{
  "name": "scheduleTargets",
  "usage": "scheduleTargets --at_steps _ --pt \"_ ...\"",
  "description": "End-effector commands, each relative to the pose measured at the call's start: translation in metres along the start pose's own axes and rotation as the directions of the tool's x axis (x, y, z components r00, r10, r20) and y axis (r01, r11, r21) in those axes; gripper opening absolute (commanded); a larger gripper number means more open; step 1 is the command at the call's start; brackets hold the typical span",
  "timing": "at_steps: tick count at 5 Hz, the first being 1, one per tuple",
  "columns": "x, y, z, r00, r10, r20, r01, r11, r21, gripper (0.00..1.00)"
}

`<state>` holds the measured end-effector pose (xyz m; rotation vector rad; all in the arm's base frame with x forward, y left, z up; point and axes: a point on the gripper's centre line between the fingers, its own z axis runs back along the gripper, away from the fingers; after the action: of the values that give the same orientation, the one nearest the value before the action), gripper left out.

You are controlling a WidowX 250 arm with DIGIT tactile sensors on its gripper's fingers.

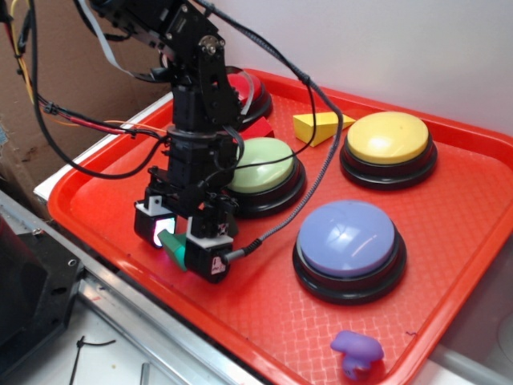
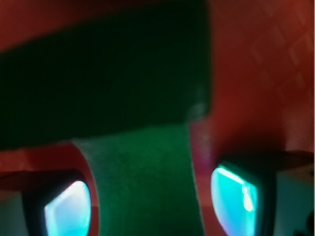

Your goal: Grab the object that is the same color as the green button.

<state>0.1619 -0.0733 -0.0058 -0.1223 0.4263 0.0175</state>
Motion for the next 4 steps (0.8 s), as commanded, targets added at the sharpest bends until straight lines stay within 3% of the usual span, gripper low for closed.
scheduleTargets --at_steps 1,3,4 --pt "0.0 0.0 0.0 1.0 0.0 0.0 0.0 1.0 0.0 0.0" --pt "0.0 0.0 0.001 1.0 -0.003 -0.005 0.003 1.0 -0.006 0.0" --pt "-0.019 -0.009 0.041 0.999 -0.014 0.038 0.016 0.999 -0.044 0.0"
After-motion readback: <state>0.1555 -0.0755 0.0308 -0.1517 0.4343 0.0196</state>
